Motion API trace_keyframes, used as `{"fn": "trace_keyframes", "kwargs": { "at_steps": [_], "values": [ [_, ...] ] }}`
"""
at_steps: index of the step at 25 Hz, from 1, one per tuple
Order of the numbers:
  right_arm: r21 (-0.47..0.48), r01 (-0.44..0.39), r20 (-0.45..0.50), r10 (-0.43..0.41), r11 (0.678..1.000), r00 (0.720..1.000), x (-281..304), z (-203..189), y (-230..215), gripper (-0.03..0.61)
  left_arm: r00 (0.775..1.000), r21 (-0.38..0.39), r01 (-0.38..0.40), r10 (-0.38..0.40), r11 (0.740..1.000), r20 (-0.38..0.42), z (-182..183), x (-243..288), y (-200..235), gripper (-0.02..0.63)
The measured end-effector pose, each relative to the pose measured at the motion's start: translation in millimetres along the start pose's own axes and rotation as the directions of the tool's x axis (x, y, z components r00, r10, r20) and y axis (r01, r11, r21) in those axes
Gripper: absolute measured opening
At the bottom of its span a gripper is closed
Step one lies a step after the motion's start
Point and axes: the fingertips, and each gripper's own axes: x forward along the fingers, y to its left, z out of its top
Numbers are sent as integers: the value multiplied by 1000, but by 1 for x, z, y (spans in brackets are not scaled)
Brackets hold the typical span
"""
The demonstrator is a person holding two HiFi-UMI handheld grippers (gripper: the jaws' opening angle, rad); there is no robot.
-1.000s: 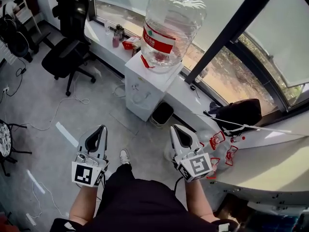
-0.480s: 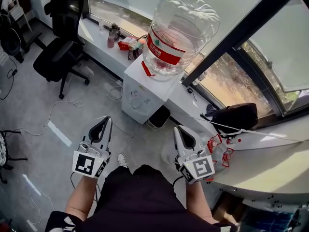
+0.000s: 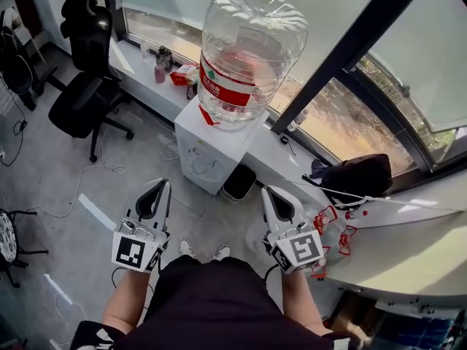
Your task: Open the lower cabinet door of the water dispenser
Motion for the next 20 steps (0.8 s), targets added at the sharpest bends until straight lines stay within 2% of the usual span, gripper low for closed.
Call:
{"fn": "trace_keyframes", "kwargs": {
  "at_steps": [6,12,20],
  "values": [
    [19,2,-5,-2,1000,1000,-1,-6,-26,5,1000,18,-9,9,1000,-16,-4,17,-12,6],
    [45,-13,-31,14,999,999,0,-21,-30,5,998,19,-22,23,1000,-58,-17,19,-16,6],
    [61,-32,-47,35,998,998,9,-38,-32,5,997,66,-30,34,997,-62,-15,22,-13,6]
  ]
}}
